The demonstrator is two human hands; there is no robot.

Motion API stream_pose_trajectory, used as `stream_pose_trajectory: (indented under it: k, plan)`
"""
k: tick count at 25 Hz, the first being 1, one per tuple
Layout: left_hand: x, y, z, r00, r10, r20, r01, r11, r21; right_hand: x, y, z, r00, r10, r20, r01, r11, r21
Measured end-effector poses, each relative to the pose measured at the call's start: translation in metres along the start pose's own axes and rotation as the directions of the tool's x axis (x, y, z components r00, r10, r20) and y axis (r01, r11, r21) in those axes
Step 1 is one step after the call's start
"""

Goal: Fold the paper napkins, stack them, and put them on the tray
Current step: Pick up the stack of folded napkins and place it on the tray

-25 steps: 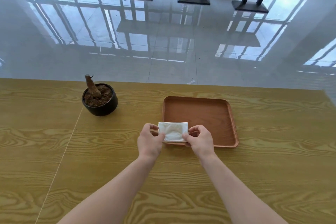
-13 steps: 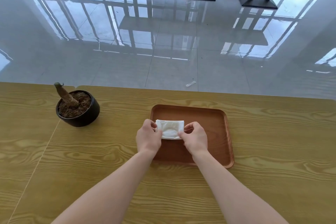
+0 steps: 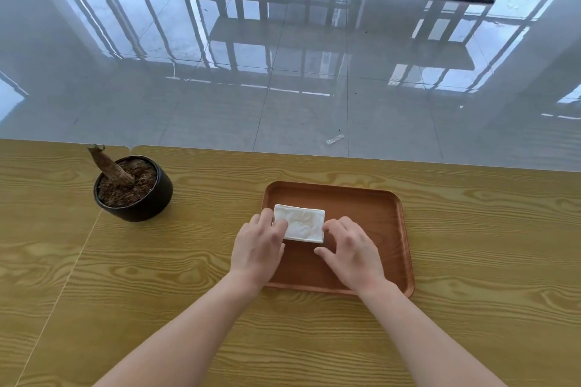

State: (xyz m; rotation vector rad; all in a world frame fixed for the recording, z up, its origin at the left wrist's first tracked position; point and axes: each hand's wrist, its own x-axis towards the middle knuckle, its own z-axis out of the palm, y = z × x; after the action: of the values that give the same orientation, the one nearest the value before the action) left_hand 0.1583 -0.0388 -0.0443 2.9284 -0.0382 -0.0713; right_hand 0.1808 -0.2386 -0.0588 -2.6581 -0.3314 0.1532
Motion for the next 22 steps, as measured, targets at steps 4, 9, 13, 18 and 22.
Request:
stream_pose_trajectory:
  k: [4,9,13,18,22]
  plan:
    - [0.007,-0.003,0.003,0.985,0.159,-0.062,-0.152,0.983,0.106,0.007,-0.005,0.002,0.999,-0.05,-0.002,0.05,0.996,-0.076]
    - [0.023,-0.005,0.001,0.976,0.193,-0.1,-0.175,0.971,0.161,0.026,-0.008,0.004,0.998,-0.068,-0.016,0.067,0.993,-0.093]
    - [0.037,-0.008,-0.003,0.981,0.172,-0.094,-0.155,0.974,0.164,0.042,-0.011,0.003,0.998,-0.056,-0.02,0.054,0.994,-0.09]
    - [0.047,-0.009,-0.005,0.987,0.141,-0.077,-0.129,0.98,0.15,0.056,-0.012,0.002,0.999,-0.046,-0.026,0.043,0.994,-0.096]
    - [0.05,-0.008,-0.004,0.989,0.13,-0.071,-0.118,0.982,0.145,0.059,-0.011,0.003,0.999,-0.042,-0.021,0.039,0.995,-0.089]
